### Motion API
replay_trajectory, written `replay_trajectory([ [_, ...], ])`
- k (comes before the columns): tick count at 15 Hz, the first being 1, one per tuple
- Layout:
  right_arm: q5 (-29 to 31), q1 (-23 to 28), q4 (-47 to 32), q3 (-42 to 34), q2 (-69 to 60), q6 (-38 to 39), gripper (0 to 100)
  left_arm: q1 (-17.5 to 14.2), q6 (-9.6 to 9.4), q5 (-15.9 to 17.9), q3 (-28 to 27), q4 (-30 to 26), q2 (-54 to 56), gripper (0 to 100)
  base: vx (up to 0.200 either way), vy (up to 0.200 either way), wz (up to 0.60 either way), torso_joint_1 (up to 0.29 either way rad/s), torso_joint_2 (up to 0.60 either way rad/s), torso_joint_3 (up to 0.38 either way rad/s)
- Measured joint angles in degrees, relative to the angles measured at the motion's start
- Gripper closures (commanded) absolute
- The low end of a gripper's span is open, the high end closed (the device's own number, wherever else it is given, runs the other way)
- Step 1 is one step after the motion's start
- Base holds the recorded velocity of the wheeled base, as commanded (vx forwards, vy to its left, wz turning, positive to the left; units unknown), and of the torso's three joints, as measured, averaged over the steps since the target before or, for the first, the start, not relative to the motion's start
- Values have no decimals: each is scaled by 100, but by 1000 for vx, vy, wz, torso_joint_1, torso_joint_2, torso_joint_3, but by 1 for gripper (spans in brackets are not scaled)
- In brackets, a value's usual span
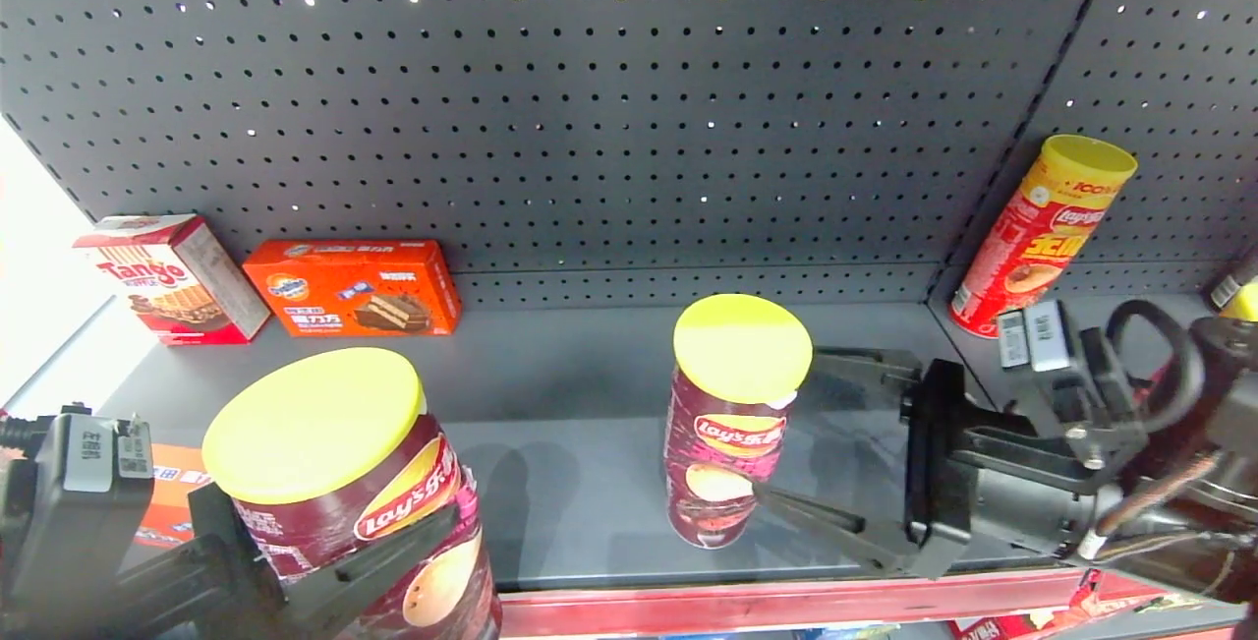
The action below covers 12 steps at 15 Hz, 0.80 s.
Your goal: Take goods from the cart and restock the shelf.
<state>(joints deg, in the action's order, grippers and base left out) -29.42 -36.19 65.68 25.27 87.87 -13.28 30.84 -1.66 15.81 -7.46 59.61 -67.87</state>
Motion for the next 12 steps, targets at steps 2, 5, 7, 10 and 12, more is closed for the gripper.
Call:
replay_trajectory([
  [2,207,144,-599,-162,-819,9,0,0,-9,9,-15,5,0,100,0,0,0,0,0,0],
  [5,667,293,-1883,-446,-2313,48,0,5,-9,17,-55,13,0,100,0,0,0,0,0,0],
  [7,1037,340,-2805,-802,-3456,246,0,7,-11,20,-56,13,0,100,0,0,0,0,0,0],
  [10,1875,390,-4294,-1425,-5041,613,0,2,-11,13,-56,13,0,100,0,0,0,0,0,0],
  [12,2570,414,-5227,-1836,-5930,756,0,0,-11,11,-52,11,4,100,0,0,0,0,0,0],
])
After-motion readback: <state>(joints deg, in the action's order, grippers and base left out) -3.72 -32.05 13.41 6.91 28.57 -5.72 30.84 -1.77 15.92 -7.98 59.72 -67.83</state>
